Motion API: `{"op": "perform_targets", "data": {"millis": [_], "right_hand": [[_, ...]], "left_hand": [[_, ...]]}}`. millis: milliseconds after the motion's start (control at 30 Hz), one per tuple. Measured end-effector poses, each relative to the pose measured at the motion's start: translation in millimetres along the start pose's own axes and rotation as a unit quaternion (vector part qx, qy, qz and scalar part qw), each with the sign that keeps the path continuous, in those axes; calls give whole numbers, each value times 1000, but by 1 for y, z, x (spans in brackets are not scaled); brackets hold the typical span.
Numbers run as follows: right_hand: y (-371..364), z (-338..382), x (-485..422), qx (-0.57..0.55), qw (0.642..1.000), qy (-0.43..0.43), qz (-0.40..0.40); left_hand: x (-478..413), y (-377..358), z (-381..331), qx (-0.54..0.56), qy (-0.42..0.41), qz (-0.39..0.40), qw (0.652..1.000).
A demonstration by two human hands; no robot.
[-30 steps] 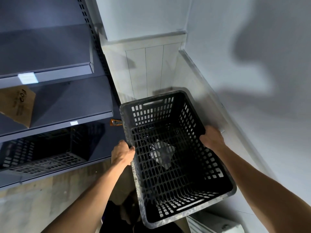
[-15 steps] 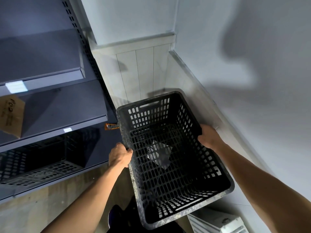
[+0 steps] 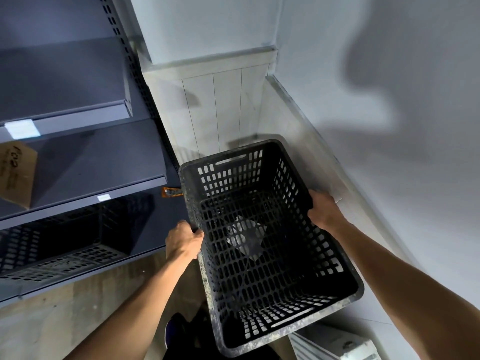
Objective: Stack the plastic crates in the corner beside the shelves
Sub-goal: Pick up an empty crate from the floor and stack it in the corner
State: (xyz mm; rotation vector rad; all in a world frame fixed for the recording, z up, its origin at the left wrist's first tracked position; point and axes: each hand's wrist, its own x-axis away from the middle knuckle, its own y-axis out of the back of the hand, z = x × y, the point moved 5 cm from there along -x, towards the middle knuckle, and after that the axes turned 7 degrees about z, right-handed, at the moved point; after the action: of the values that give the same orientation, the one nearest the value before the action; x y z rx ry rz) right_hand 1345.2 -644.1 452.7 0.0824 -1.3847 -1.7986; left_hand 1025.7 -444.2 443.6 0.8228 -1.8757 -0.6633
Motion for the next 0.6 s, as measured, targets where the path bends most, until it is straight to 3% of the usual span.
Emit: {"op": "perform_targets", "data": {"millis": [267, 500, 600], "right_hand": [[-4, 2, 14, 42, 999, -9, 1], [-5, 23, 25, 118, 991, -66, 8], [-11, 34, 35, 123, 990, -63, -15]], "left_hand": [[-3, 8, -3, -9, 10, -14, 1000], [-14, 8, -4, 48, -5, 92, 995], [-12, 9, -7, -25, -19, 92, 995]]}}
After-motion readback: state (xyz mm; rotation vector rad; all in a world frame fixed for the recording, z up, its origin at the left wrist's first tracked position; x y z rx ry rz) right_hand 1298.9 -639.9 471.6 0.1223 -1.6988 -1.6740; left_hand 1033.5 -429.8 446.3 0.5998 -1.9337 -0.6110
